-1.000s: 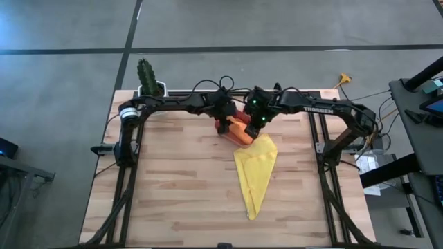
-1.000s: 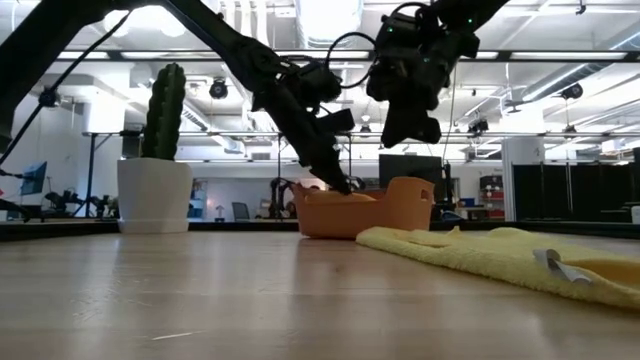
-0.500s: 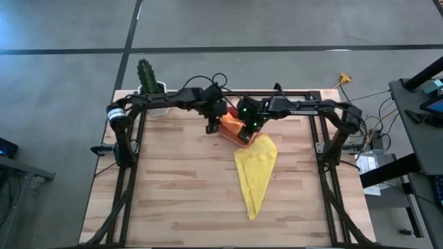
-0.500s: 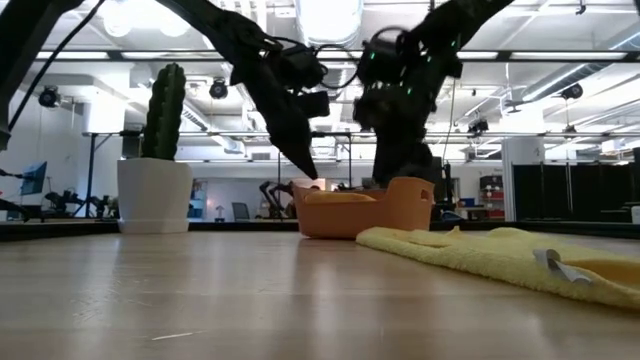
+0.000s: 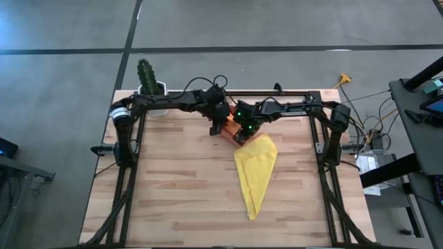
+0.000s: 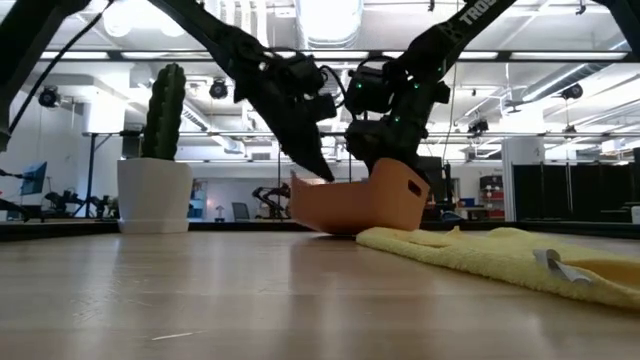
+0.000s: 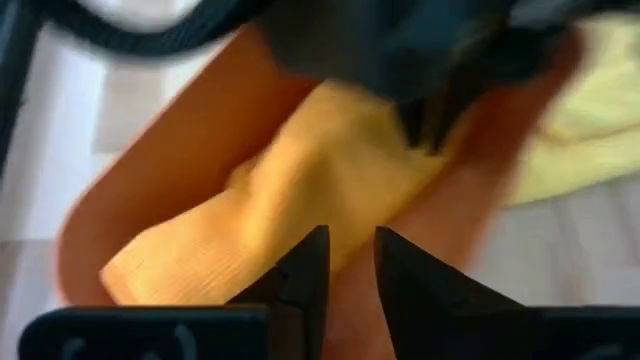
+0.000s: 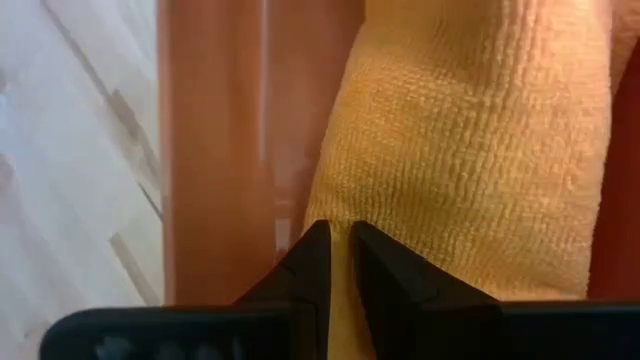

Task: Roll microfiber towels into tight, uniform cylinder then place into a basket
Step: Put the orange towel into the orange bin

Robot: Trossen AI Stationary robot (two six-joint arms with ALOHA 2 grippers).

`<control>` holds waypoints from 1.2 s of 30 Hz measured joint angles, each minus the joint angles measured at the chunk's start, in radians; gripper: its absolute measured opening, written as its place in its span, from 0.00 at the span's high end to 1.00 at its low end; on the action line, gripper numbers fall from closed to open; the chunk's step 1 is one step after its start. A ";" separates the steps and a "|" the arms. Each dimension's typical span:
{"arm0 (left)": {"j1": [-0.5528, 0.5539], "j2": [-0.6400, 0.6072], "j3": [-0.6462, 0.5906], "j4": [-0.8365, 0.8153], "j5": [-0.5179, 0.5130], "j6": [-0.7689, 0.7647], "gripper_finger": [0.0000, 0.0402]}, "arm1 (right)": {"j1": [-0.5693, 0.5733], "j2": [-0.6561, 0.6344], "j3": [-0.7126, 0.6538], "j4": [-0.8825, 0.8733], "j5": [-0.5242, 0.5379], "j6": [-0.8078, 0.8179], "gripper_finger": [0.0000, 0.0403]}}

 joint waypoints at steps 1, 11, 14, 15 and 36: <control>0.005 0.012 0.000 0.002 -0.013 -0.001 0.84 | 0.000 0.000 0.000 -0.002 0.001 0.005 0.89; 0.030 0.084 0.003 -0.041 -0.093 -0.005 0.85 | 0.033 -0.002 0.014 -0.176 0.258 0.058 0.89; 0.032 0.090 0.003 -0.031 -0.093 -0.006 0.85 | 0.051 -0.002 0.025 -0.211 0.334 0.051 0.89; 0.032 0.090 0.003 -0.025 -0.093 -0.006 0.85 | 0.056 -0.002 0.030 -0.222 0.356 0.050 0.89; 0.036 0.026 -0.001 -0.046 -0.135 -0.045 0.85 | 0.069 -0.063 0.217 -0.391 0.631 0.084 0.89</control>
